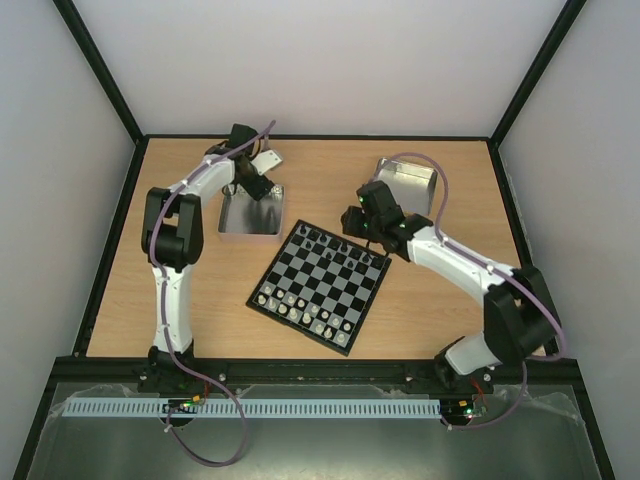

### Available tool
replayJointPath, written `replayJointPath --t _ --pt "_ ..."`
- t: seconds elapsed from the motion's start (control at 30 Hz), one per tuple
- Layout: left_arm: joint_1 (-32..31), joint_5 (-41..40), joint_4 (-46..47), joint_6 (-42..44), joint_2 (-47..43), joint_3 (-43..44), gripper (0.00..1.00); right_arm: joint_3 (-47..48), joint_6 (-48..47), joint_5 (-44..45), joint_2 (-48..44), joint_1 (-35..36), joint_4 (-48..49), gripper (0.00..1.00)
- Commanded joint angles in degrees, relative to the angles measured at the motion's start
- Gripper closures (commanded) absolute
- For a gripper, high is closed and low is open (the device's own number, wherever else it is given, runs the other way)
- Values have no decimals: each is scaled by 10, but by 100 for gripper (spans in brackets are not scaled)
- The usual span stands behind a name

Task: Set up the chess pieces on the board
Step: Adjust the storage box at the center of the board.

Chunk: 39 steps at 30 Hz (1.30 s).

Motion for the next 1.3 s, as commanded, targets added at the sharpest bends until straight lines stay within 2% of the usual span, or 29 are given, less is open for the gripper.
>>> replayJointPath --t 0.0,0.07,0.2,0.3,0.47,0.63,0.7,0.87,1.1,1.27 --pt "4 7 -56 45 15 33 22 57 -8 26 66 -26 -17 57" --pt "8 18 -64 48 25 40 26 76 -8 32 90 -40 -34 57" --pt "17 43 -68 42 34 44 43 114 -26 47 130 -58 -68 58" --pt "23 64 -69 42 34 42 48 153 -31 51 161 -65 -100 59" --pt "33 59 -57 44 47 51 47 221 -35 39 211 -67 -136 59" --pt "44 43 -54 31 53 56 64 260 -31 45 239 -67 -163 60" --pt "48 32 -41 17 45 44 71 267 -27 49 242 -68 -167 60" --pt "54 16 -23 -5 13 2 80 289 -26 52 255 -71 -176 61" --pt "57 -38 17 -50 -45 -103 94 316 -37 49 260 -74 -206 61" --pt "64 -79 27 -127 -84 -168 97 339 -48 55 264 -78 -230 61"
